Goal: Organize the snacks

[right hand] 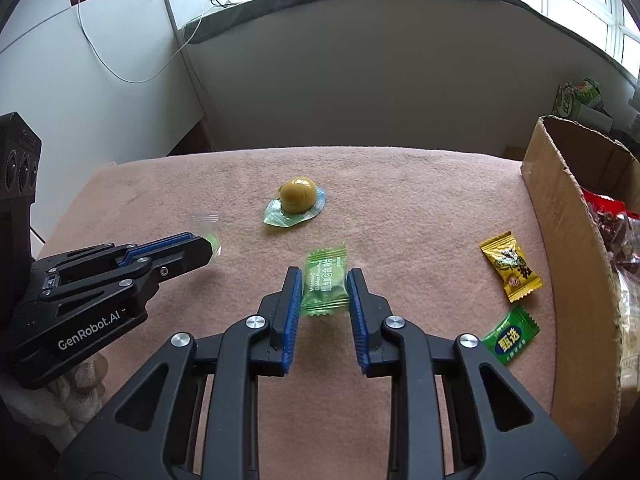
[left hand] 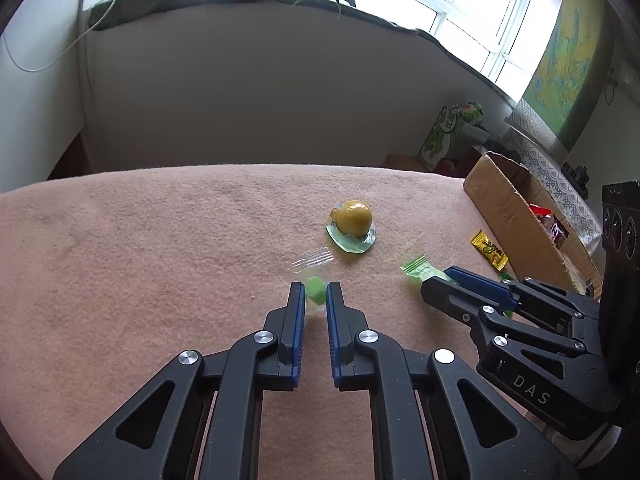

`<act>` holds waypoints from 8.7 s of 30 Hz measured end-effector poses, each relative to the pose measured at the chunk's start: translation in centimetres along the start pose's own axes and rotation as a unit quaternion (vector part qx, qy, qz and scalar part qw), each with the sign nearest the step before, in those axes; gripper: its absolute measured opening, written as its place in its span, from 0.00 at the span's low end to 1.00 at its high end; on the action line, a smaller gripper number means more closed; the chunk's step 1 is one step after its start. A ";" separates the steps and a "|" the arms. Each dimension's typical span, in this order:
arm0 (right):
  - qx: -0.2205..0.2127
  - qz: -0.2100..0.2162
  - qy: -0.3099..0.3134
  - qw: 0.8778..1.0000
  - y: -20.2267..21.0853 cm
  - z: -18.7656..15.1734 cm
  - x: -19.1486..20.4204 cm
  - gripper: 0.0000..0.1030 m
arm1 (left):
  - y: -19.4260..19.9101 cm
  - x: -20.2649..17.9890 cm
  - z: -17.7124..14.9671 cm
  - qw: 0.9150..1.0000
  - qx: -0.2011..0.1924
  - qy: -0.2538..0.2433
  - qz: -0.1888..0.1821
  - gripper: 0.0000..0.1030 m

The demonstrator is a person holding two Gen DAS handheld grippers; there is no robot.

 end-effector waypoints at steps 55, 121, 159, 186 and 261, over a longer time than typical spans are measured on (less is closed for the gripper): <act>-0.090 -0.108 -0.139 0.980 17.5 -5.0 -22.0 0.23 | -1.6 -27.1 -1.8 0.982 0.022 -0.128 -0.136 0.09; 0.000 -0.023 -0.092 0.996 10.4 -9.1 -6.1 0.51 | 6.7 -4.2 -0.8 0.997 -0.034 0.041 -0.061 0.21; 0.010 -0.064 -0.123 0.990 6.5 -7.1 -5.1 0.54 | 1.7 -1.0 3.1 0.995 0.004 0.021 -0.097 0.21; -0.015 0.030 -0.168 0.985 12.9 -10.9 -10.2 0.42 | -13.1 -15.8 6.4 0.976 0.135 -0.071 -0.152 0.10; 0.018 -0.046 -0.069 0.996 5.7 -7.6 -7.1 0.51 | -4.2 -12.5 -3.0 0.962 0.132 -0.216 -0.104 0.19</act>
Point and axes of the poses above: each gripper's, at about its wrist camera, not at the fingertips, and y roughly against the way its jaws point, x to its left, z to its top, the point moved 6 cm from there along -y, roughly the way its jaws point, and after that the axes turned 6 degrees about -z, right-handed, at the moved point
